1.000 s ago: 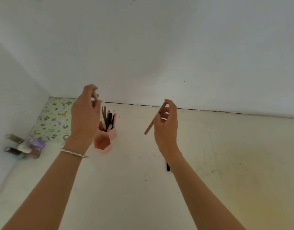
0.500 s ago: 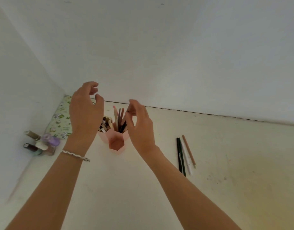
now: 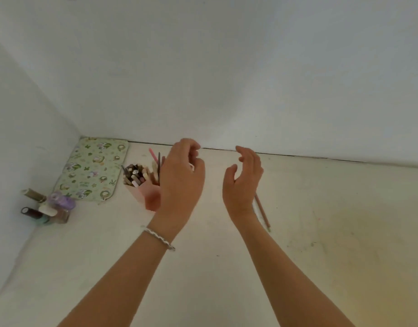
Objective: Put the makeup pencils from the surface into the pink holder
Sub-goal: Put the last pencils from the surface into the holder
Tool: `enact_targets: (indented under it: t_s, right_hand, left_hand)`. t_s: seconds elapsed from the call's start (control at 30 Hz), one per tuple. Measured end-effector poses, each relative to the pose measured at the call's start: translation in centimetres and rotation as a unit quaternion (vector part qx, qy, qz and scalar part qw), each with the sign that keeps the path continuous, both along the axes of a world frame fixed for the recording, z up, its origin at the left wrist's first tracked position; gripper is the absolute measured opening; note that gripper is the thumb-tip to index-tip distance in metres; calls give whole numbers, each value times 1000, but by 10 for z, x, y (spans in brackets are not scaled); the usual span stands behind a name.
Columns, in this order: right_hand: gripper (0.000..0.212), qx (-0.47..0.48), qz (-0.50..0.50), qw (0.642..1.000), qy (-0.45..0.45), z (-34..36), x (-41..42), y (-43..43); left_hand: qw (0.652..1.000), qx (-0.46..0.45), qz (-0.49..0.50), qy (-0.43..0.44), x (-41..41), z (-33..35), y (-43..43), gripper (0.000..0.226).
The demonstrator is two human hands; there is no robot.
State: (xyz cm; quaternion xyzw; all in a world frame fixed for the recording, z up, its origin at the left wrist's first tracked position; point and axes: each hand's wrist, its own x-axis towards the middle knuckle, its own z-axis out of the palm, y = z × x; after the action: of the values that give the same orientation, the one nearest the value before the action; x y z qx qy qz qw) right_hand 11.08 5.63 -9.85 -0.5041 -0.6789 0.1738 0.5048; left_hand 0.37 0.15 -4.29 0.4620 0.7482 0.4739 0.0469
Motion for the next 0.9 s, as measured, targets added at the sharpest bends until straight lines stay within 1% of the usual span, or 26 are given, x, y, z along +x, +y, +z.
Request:
enact_targets:
  t_s: [0.07, 0.17, 0.23, 0.33, 0.57, 0.67, 0.7, 0.77, 0.83, 0.9]
  right_hand:
    - [45, -32, -38, 999, 14, -3, 28, 7]
    - [45, -63, -64, 996, 8, -9, 68, 10]
    - [44, -73, -82, 994, -4, -13, 93, 9]
    - [41, -89, -98, 991, -22, -22, 119, 6]
    - [37, -121, -101, 987, -35, -41, 149, 1]
    - [36, -131, -92, 986, -36, -46, 155, 3]
    - [36, -142, -85, 985, -39, -47, 157, 5]
    - [35, -194, -59, 978, -56, -49, 158, 11]
    - [34, -266, -21, 958, -102, -51, 154, 17]
    - [35, -309, 10, 937, -166, -56, 146, 21]
  left_hand:
    - [992, -115, -59, -11, 39, -29, 7, 24]
    - [952, -288, -98, -17, 74, -79, 10, 33]
    - [931, -348, -106, -32, 91, -101, 12, 35]
    - [917, -381, -112, -44, 110, -115, 18, 34]
    - [908, -404, -108, -15, 135, -114, 36, 34]
    - [913, -390, -105, -54, 131, -108, 40, 58]
    - [921, -368, -104, -77, 125, -103, 42, 66]
    - [944, -295, -96, -110, 111, -89, 46, 75]
    - [966, -211, -87, -124, 97, -69, 52, 79]
    - [976, -146, -83, -137, 85, -50, 58, 79]
